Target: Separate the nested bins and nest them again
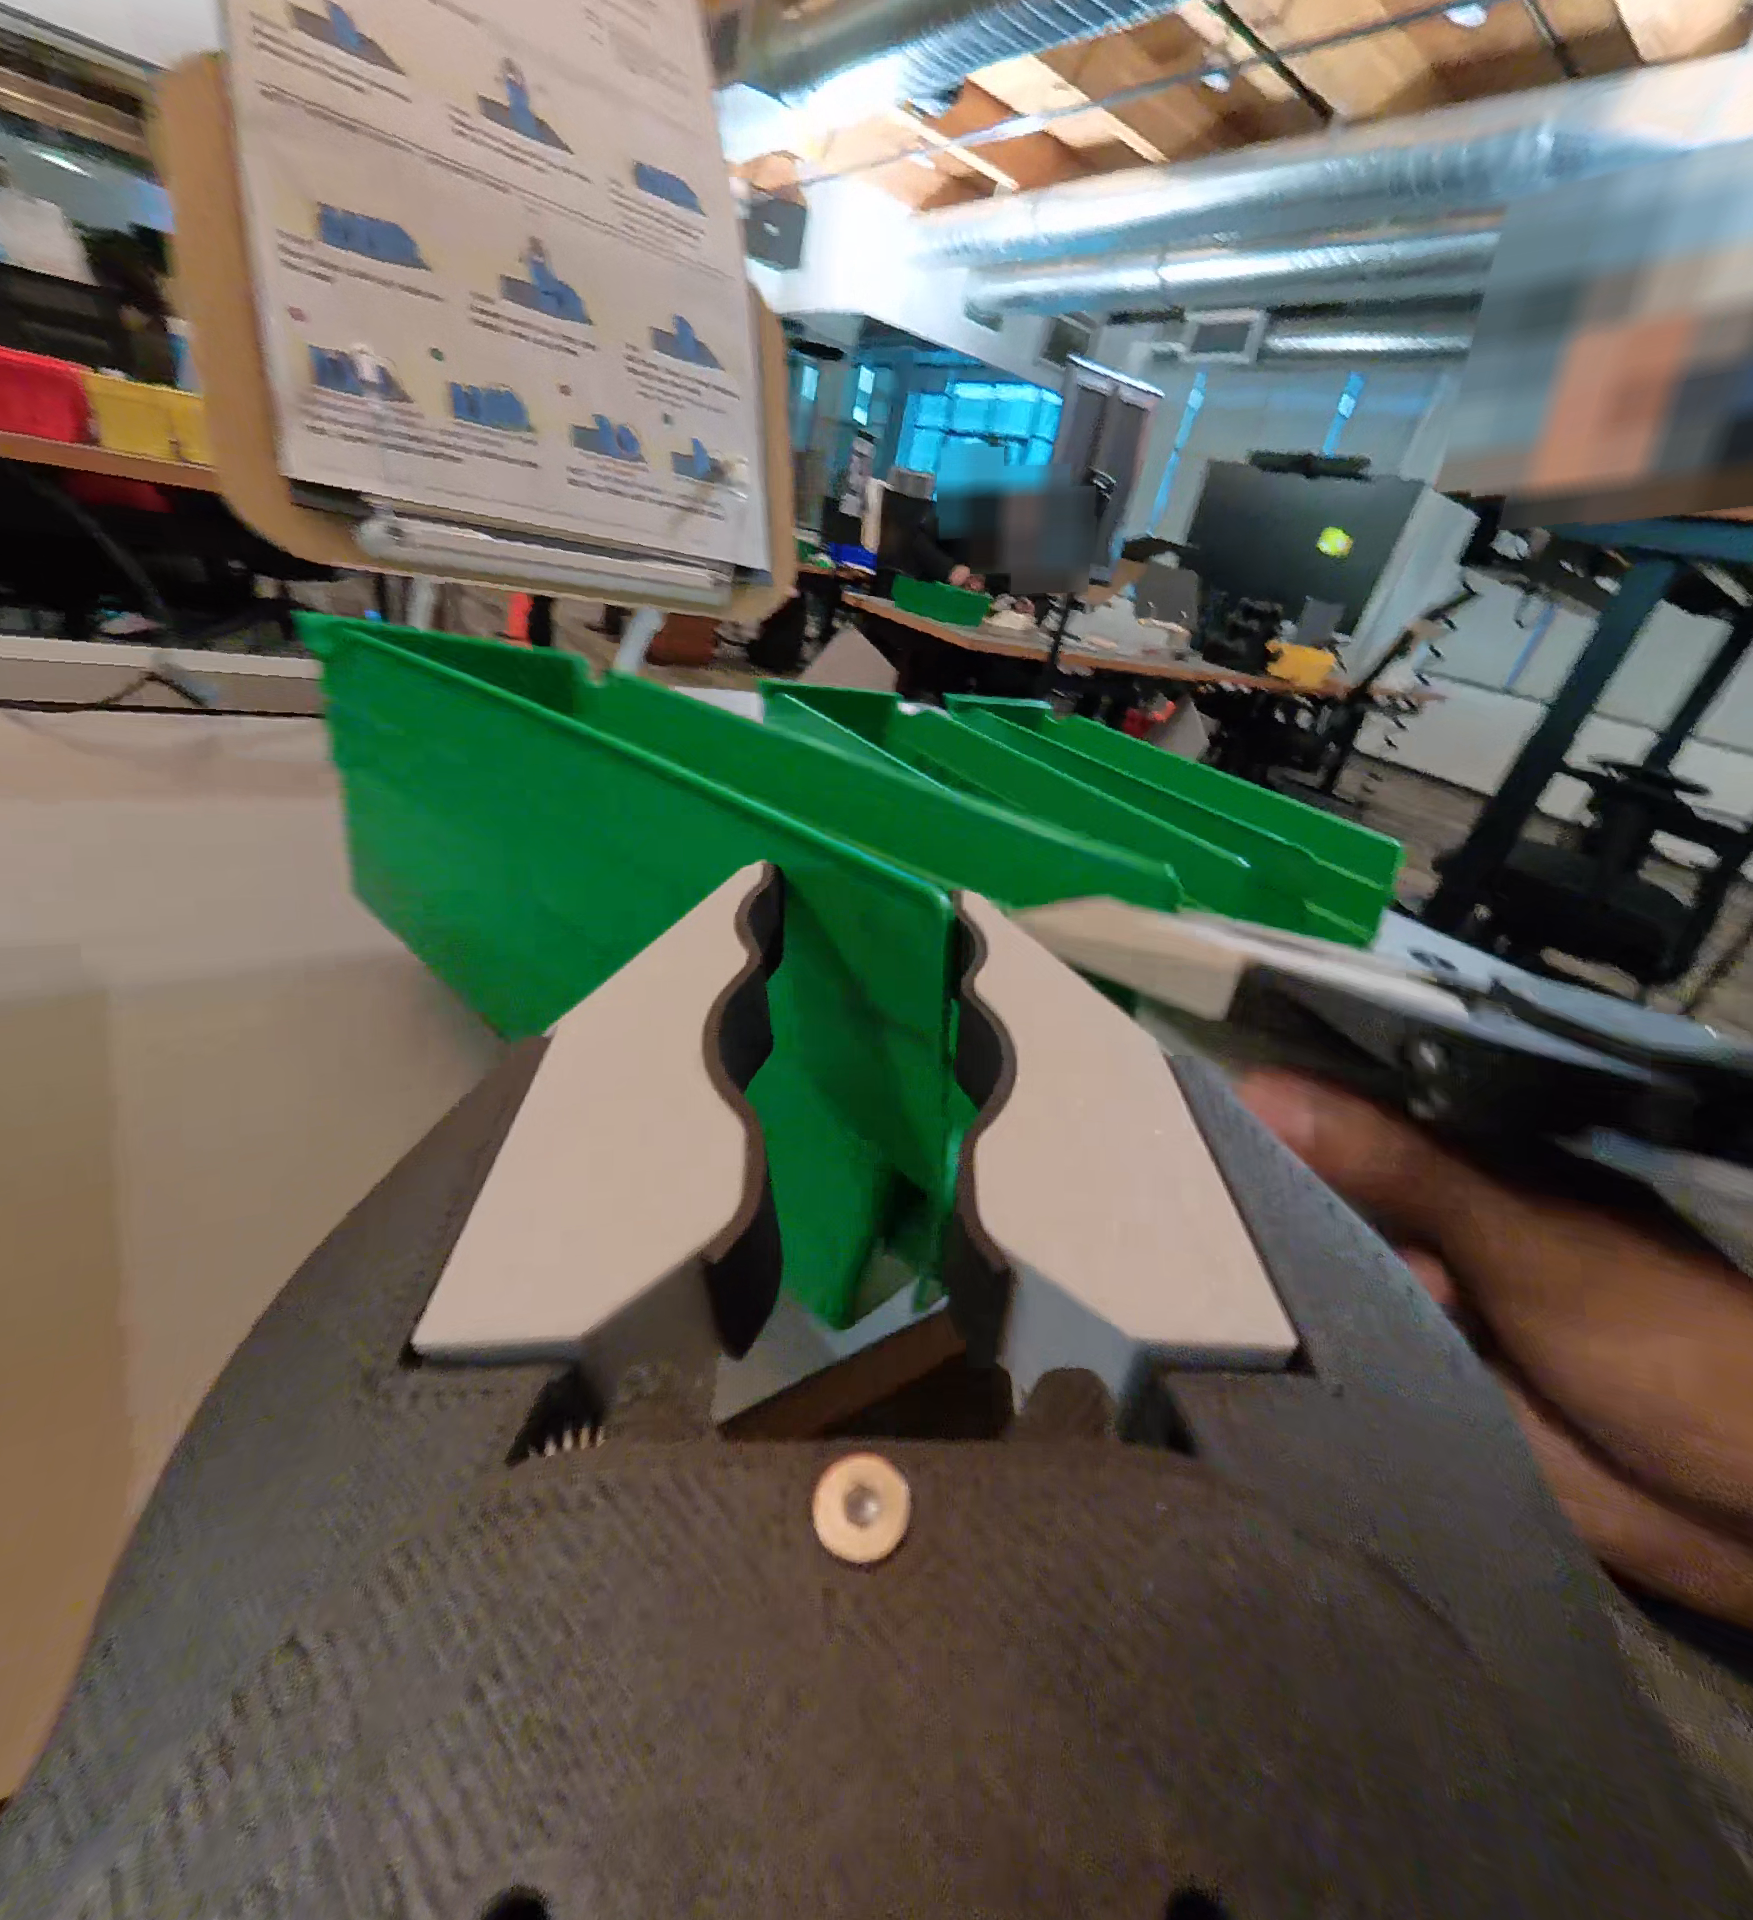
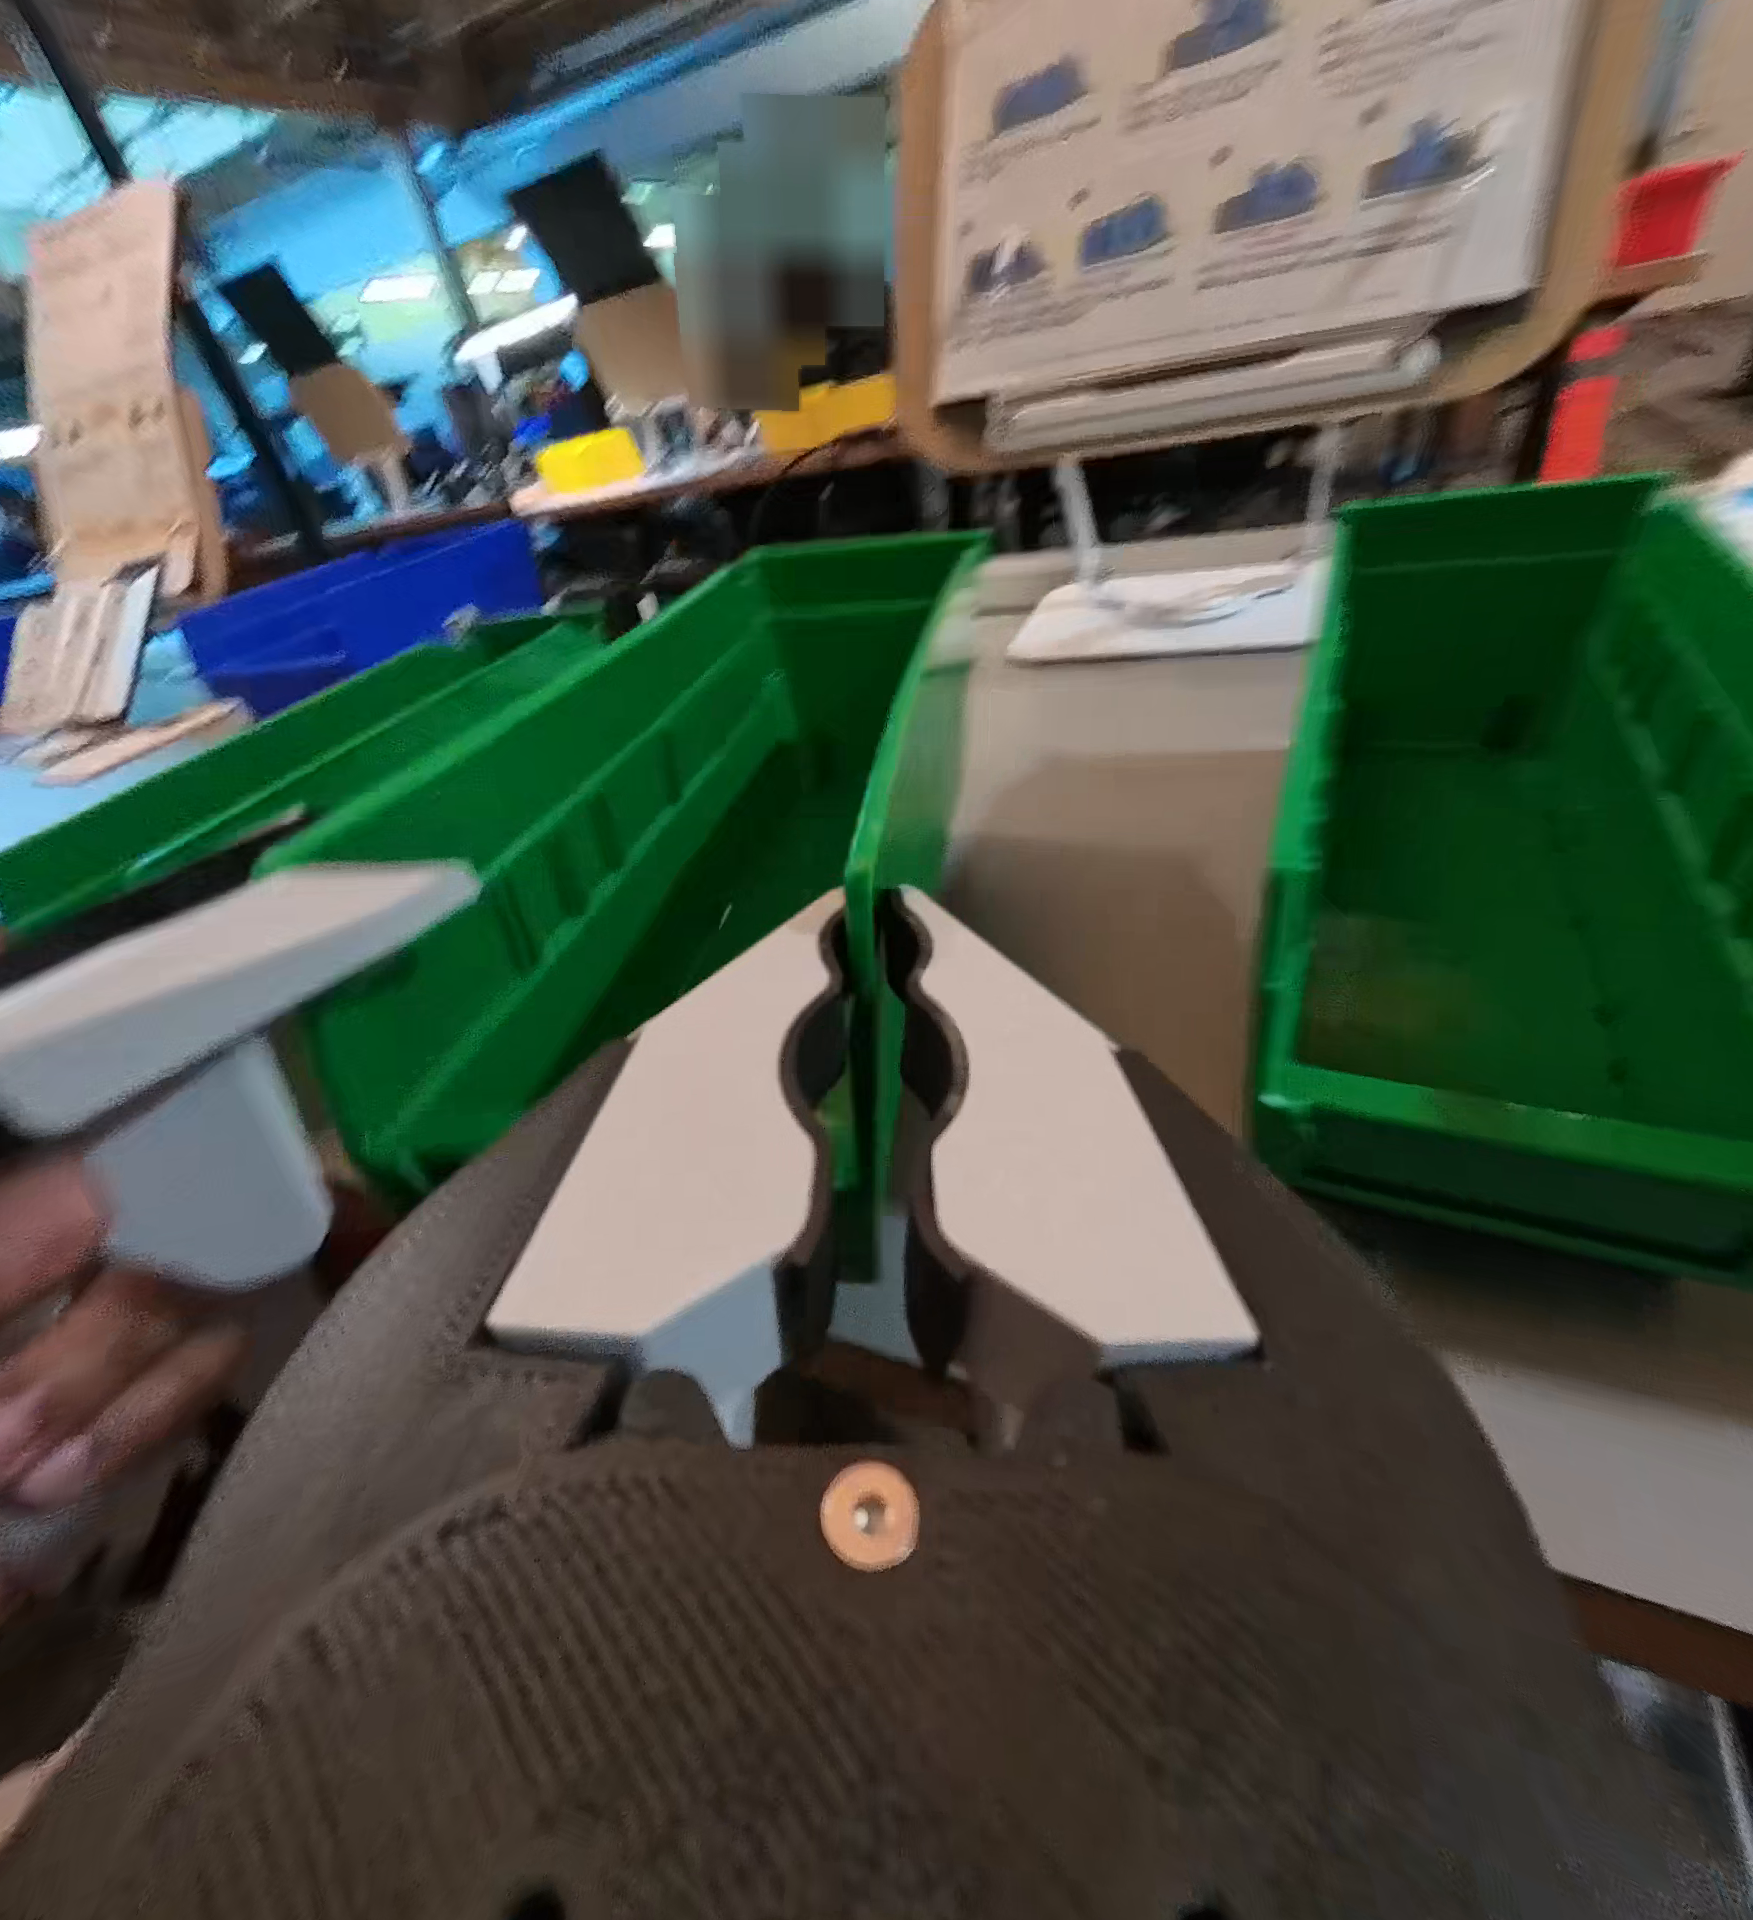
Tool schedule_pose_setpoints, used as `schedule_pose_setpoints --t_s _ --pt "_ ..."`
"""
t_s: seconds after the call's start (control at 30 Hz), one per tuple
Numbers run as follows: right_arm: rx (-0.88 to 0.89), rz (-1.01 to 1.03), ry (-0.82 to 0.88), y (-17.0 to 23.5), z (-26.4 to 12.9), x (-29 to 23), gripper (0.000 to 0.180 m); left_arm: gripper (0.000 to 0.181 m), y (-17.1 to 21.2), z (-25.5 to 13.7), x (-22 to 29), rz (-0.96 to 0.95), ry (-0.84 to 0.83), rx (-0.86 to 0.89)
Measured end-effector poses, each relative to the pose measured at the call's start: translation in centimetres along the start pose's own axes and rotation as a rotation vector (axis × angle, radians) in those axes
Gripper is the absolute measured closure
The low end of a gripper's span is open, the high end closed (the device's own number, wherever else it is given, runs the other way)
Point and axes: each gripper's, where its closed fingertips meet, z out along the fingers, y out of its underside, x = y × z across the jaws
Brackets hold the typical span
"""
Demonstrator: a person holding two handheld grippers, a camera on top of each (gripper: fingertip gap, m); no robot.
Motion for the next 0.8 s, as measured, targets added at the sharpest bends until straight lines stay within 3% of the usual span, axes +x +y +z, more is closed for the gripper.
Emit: schedule_pose_setpoints --t_s 0.03,0.17,0.27,0.8 --pt "0.029 -0.006 0.032 -0.6 -0.2 1.0 0.178 0.149 0.6 0.2 1.0 0.007 0.044 -0.022" --pt "0.084 -0.047 0.093 -1.6 -0.4 3.1 0.178 0.161 1.3 0.3 2.6 -0.043 0.121 -0.041" --pt "0.099 -0.04 0.116 -2.0 -0.2 4.1 0.178 0.158 1.1 0.0 2.2 -0.042 0.12 -0.036" --pt "0.124 -0.078 0.134 -1.7 4.8 2.8 0.178 0.152 0.0 -4.1 -3.3 -0.035 -0.081 0.001"
